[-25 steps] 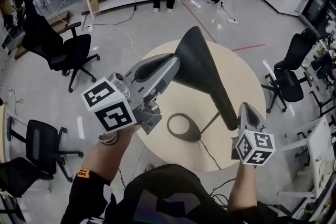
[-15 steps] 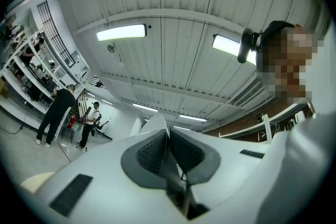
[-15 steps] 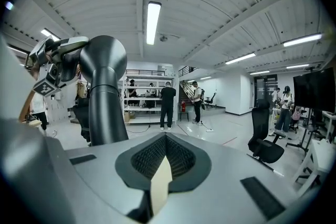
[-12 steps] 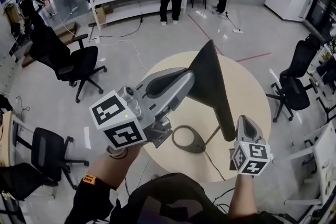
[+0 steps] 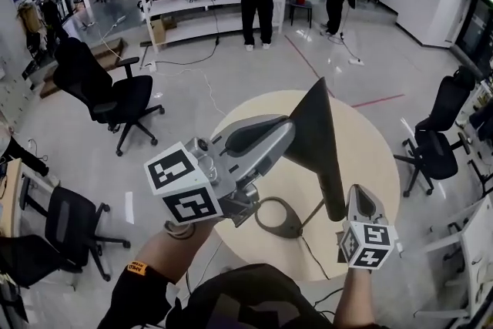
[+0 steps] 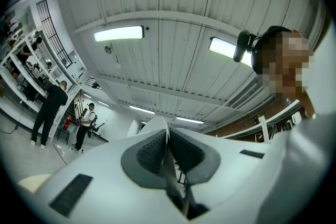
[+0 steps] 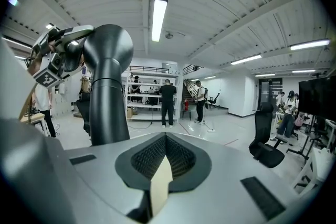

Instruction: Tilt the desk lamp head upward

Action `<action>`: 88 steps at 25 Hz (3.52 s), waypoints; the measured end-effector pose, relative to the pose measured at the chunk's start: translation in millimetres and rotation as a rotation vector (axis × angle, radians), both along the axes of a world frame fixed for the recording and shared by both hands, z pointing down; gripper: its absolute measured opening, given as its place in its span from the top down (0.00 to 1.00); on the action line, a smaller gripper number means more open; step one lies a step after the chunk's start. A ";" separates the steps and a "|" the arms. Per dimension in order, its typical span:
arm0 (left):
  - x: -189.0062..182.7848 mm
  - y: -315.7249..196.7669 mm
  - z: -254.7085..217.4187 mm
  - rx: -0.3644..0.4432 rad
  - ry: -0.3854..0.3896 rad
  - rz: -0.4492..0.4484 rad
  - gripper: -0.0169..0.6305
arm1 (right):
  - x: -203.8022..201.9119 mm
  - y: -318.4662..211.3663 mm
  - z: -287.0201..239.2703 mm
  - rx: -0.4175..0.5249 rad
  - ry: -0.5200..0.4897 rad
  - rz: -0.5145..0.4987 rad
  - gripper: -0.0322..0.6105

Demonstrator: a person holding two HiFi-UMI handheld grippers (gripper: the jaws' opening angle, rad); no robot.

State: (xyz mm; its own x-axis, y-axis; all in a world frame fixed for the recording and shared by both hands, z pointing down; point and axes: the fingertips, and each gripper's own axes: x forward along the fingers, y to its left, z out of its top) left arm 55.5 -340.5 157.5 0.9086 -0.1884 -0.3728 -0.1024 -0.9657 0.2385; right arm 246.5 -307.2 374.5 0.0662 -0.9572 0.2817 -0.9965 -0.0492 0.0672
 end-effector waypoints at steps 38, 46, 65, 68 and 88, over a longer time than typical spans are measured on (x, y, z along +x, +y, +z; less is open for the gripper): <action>1.6 138.4 240.0 -0.120 -0.476 -0.655 0.90 | -66.3 123.7 35.7 0.134 -0.126 -0.428 0.93; -4.4 159.1 250.0 -0.089 -0.539 -0.707 0.90 | -89.5 140.1 62.7 0.087 -0.123 -0.463 0.93; -153.8 372.8 317.9 -0.174 -0.593 -0.749 0.90 | -216.6 341.9 118.1 -0.040 -0.145 -0.388 0.93; -166.3 401.4 319.4 -0.182 -0.591 -0.764 0.90 | -224.9 364.1 118.0 -0.042 -0.133 -0.398 0.93; -67.7 502.5 332.6 -0.244 -0.589 -0.940 0.90 | -137.7 442.4 119.8 0.004 -0.096 -0.567 0.93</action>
